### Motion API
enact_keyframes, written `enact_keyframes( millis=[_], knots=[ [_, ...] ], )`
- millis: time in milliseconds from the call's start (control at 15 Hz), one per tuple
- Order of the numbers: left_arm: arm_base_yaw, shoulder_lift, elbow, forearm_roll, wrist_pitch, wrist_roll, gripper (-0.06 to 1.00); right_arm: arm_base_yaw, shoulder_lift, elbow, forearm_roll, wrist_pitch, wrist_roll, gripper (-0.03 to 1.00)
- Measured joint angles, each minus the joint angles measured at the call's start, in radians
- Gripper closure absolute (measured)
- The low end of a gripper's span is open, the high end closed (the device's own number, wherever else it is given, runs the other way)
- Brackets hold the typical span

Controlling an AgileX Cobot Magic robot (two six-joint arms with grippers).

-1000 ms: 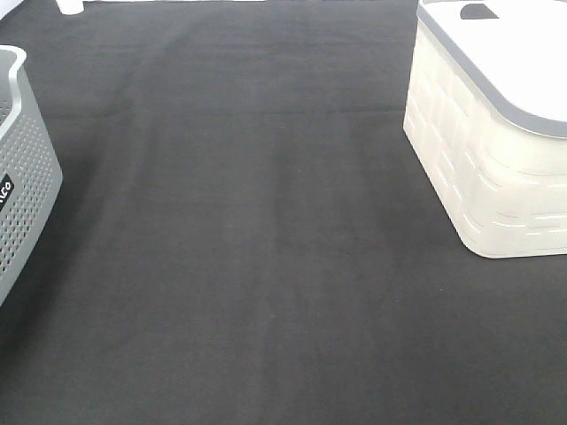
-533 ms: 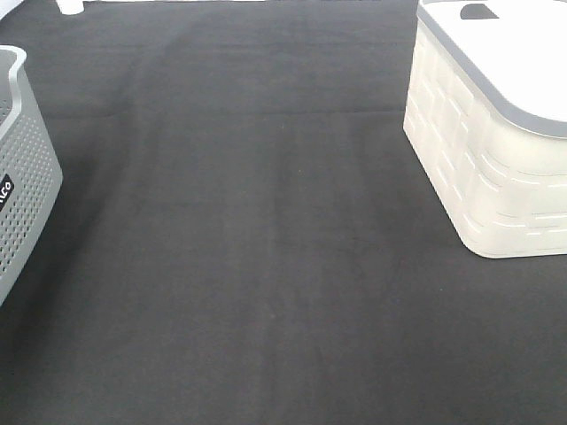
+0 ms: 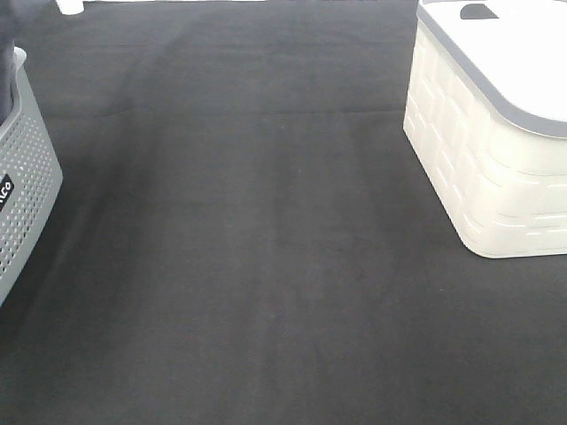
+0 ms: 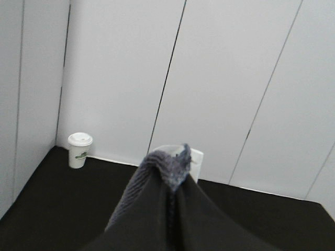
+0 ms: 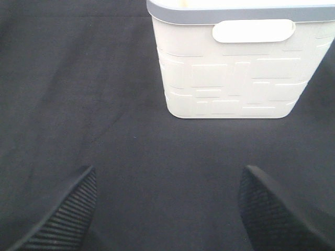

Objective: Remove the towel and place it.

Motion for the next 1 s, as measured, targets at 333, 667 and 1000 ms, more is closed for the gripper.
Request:
enact_keyframes(
  millis=[333, 667, 1000],
  knots=[
    [-0.046, 0.049, -0.066, -0.115, -0.189, 0.004, 0.94, 0.000, 0.000, 0.000, 0.130, -0.008, -0.041, 0.23],
    [-0.136, 0.145, -0.182, -0.291, -0.193, 0.202, 0.94, 0.000, 0.073, -0.009, 0.267, -0.025, -0.213, 0.23],
    [-0.298, 0.217, -0.218, -0.317, -0.098, 0.391, 0.94, 0.000, 0.199, -0.010, 0.339, -0.223, -0.297, 0.23]
  ],
)
